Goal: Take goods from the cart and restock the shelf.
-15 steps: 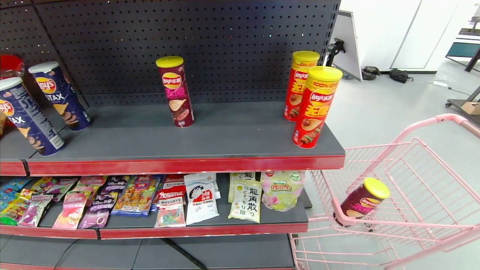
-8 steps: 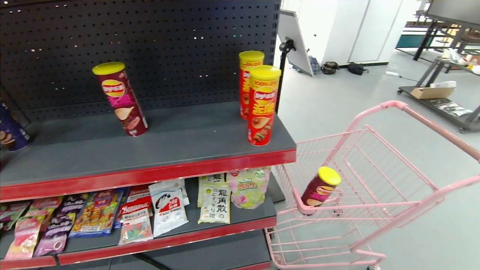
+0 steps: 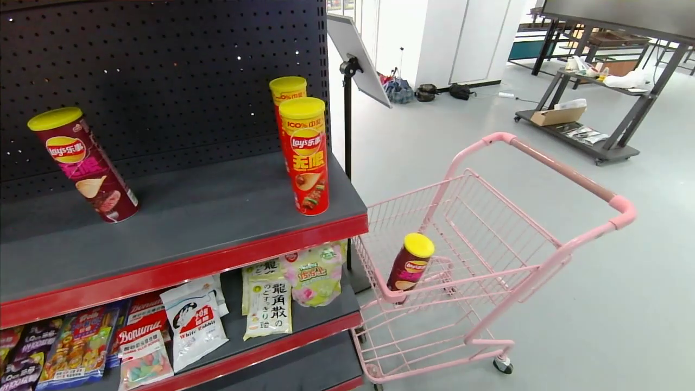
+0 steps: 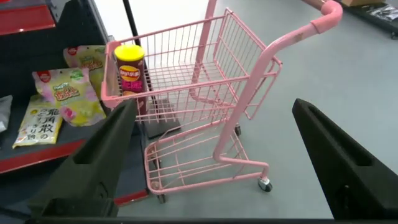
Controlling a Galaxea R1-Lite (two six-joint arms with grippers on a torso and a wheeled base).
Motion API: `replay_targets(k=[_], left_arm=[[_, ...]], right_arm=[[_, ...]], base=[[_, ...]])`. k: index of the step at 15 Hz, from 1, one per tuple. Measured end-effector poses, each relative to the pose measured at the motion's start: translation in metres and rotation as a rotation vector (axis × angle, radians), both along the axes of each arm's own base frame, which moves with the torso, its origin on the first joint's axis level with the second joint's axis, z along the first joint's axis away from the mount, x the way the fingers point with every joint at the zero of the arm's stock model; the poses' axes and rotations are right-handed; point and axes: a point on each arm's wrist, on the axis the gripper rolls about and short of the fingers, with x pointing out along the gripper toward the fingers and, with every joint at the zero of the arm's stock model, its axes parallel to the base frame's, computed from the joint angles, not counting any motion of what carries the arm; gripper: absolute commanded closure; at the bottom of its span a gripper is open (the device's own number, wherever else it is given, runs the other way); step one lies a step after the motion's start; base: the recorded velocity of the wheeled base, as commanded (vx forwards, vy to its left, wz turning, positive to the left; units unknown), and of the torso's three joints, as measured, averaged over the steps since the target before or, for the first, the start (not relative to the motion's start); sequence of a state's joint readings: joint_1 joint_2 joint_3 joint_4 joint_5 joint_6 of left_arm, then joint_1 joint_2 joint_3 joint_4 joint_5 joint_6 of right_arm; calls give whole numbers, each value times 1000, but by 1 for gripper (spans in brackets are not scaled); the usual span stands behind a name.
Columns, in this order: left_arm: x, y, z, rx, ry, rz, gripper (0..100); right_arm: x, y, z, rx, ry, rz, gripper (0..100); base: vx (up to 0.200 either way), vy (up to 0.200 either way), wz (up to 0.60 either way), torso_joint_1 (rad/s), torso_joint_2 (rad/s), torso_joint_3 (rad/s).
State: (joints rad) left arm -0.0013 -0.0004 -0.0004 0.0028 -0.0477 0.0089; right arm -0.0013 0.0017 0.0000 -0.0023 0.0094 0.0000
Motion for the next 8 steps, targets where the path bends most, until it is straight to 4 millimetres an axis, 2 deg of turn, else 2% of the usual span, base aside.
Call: replay_targets(k=[2, 8], left_arm=[[0, 0, 0, -1, 0, 0, 0], [0, 0, 0, -1, 0, -1, 0]], right_arm=[[0, 0, 0, 0, -1, 0, 0], [0, 0, 0, 0, 0, -3, 0]], base=[[200, 0, 0, -5, 0, 2], [0, 0, 0, 0, 0, 0]])
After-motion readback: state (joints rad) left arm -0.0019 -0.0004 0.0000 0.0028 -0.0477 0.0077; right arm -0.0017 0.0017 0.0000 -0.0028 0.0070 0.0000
